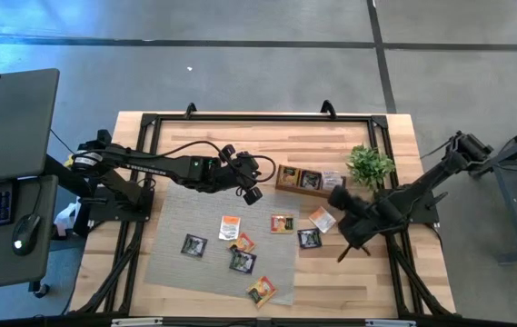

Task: Pick & Place Tea
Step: Put the white orange tea bag in the right section of the wooden organizer

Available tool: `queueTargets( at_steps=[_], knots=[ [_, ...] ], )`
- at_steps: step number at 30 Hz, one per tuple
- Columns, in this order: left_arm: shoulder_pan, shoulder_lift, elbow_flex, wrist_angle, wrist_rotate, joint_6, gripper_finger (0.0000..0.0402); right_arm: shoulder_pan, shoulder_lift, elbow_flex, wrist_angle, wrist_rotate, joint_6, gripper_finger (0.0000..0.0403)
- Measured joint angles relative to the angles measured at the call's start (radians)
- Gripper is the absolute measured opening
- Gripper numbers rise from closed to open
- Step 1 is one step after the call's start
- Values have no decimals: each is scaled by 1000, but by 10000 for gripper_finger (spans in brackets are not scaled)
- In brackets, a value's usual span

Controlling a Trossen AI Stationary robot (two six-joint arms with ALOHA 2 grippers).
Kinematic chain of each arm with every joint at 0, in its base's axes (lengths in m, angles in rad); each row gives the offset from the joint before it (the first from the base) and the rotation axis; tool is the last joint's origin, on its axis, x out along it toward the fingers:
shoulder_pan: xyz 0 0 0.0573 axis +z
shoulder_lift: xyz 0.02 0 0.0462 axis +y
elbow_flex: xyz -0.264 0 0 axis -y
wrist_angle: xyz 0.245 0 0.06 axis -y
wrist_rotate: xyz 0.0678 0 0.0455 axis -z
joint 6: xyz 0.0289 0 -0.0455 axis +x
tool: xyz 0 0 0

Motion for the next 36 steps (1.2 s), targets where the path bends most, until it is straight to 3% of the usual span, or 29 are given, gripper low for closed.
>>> queueTargets(
  at_steps=[5,8,14,22,30,36],
  knots=[
    [0,0,0,3,0,0,131,-4,0,0,289,-121,487,5],
    [0,0,0,7,0,-8,131,-27,0,0,371,-237,574,18],
    [0,0,0,8,0,-18,131,-115,0,0,366,-466,758,66],
    [0,0,0,23,0,-32,131,-214,0,-61,361,-631,969,145],
    [0,13,0,54,2,-36,131,-246,0,-222,468,-712,1175,210],
    [0,13,0,58,1,-4,131,-245,0,-268,519,-600,1212,231]
  ],
)
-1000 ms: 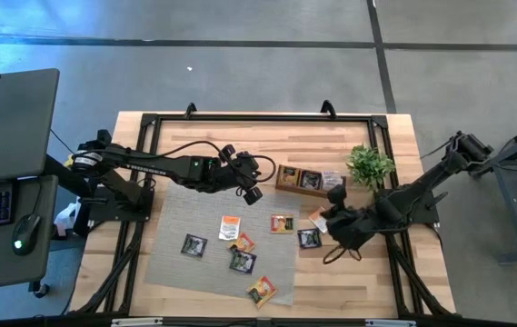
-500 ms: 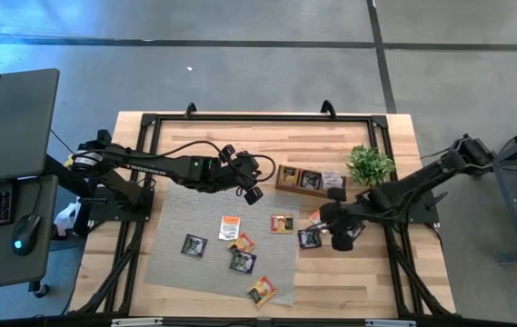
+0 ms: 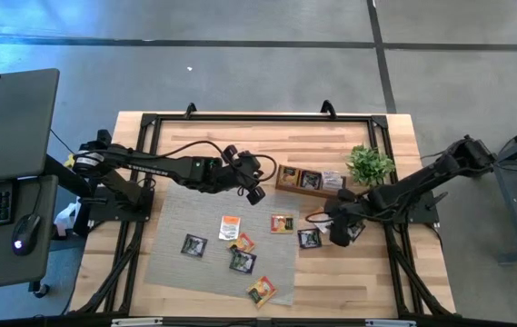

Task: Pick & Place Tea
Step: Put the white orange tea bag in the right section of the wooden organizer

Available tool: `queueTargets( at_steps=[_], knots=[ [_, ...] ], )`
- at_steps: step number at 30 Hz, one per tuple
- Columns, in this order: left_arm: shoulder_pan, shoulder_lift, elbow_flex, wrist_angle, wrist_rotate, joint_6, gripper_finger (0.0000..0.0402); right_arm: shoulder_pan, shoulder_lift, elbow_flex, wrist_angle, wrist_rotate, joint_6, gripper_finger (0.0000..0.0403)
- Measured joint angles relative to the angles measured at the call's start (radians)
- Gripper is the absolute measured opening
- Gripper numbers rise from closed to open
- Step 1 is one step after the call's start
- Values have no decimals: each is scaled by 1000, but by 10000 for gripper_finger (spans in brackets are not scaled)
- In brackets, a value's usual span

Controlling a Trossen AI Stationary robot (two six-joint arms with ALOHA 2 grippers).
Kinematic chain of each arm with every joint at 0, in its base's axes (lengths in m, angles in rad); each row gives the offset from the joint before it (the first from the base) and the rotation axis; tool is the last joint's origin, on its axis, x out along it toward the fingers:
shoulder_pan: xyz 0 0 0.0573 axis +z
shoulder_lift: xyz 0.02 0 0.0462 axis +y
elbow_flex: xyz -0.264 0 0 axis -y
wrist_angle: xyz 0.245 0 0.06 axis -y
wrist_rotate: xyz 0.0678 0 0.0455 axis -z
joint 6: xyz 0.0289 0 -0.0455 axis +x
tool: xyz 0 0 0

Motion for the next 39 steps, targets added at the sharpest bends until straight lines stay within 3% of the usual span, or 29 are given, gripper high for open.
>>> queueTargets(
  at_steps=[9,16,22,27,30,33,39],
  knots=[
    [0,0,0,3,-2,47,131,0,-3,-69,7,5,210,220],
    [0,0,0,6,-3,67,131,1,-2,-77,3,29,155,191],
    [0,0,0,5,-2,68,131,1,-2,-79,-1,52,56,104],
    [0,0,0,5,-2,68,131,0,1,-63,23,-12,-36,15],
    [0,0,0,5,-3,68,131,2,2,-3,-50,-48,-134,12],
    [0,0,0,6,-7,68,131,1,2,99,-186,-4,-208,13],
    [0,0,0,6,-7,68,131,1,2,370,-582,233,-472,8]
  ],
)
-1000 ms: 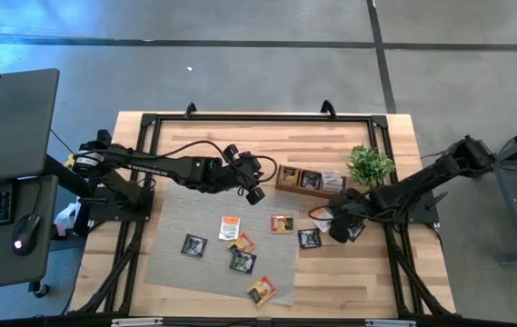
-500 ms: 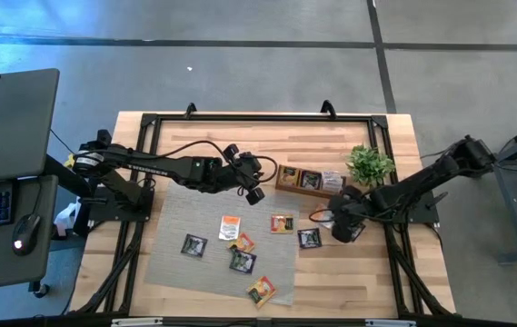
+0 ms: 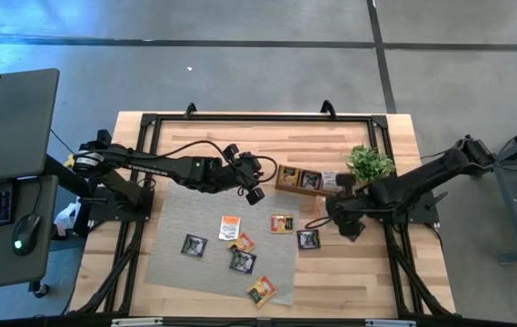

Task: Pick & Place Tea
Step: Put the white orange tea bag in the right section of the wooden organizer

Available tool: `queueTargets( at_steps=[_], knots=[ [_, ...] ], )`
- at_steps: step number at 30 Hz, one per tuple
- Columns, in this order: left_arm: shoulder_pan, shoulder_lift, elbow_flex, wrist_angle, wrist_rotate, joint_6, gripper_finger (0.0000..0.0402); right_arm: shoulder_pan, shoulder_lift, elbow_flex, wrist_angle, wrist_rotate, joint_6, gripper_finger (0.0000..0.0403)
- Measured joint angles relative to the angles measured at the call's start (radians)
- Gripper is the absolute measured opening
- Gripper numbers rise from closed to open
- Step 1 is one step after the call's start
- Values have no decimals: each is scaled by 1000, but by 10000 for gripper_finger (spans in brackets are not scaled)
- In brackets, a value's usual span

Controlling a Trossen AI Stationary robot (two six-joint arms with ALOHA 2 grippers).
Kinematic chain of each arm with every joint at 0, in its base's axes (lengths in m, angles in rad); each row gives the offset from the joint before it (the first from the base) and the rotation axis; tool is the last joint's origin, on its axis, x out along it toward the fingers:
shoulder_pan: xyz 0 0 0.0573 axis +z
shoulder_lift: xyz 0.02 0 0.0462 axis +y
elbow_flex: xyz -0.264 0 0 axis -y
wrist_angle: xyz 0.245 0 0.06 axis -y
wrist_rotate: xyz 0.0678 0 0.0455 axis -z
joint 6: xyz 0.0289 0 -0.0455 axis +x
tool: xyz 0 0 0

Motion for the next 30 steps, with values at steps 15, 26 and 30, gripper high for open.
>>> queueTargets(
  at_steps=[15,26,30],
  knots=[
    [0,0,-1,-5,24,-21,131,-101,49,-2,-122,466,-1224,5],
    [0,0,-1,-5,25,-26,131,-105,226,-33,-74,539,-1328,4],
    [0,0,-1,-5,25,-19,131,-105,232,-14,-69,470,-1332,5]
  ],
)
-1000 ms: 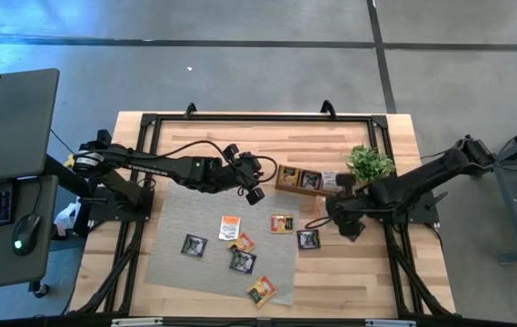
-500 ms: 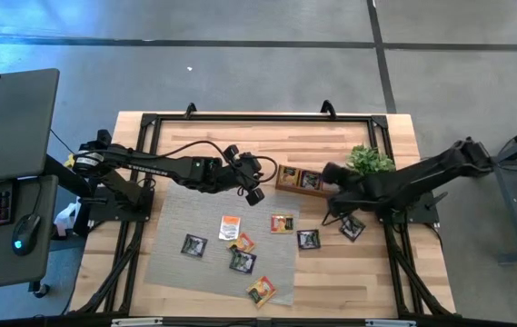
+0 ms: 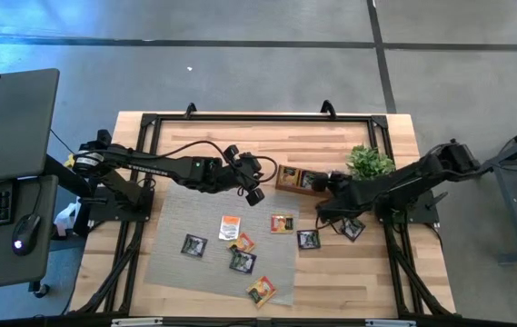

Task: Pick & Place Tea
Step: Put the white orange tea bag in the right section of the wooden organizer

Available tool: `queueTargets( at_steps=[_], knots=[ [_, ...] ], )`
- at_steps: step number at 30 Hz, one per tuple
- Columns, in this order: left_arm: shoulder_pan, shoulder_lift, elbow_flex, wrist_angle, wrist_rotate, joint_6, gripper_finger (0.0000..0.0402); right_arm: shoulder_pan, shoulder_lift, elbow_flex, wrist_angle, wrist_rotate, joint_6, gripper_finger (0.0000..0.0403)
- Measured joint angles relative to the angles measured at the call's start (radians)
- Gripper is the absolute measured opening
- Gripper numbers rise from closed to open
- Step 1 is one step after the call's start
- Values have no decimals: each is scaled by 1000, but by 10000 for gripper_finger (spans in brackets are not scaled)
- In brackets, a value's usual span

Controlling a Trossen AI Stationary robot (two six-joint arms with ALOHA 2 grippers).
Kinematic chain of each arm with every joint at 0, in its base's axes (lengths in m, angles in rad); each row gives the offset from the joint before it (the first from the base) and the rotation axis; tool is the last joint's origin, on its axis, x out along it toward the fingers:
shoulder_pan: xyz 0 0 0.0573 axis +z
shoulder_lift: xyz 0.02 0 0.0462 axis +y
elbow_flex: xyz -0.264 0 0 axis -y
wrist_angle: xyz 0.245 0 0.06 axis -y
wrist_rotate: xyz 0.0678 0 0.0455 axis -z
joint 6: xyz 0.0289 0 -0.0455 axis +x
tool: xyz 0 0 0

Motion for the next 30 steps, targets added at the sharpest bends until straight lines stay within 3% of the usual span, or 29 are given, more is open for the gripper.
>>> queueTargets(
  at_steps=[4,10,20,30],
  knots=[
    [0,0,0,-8,0,0,131,2,3,-15,2,-105,-33,9],
    [0,0,0,-8,0,0,131,9,14,-32,34,8,-12,11],
    [0,0,0,-7,0,0,131,9,15,-32,41,-97,167,12],
    [0,0,0,-7,0,0,131,9,15,-32,45,-19,215,12]
  ],
)
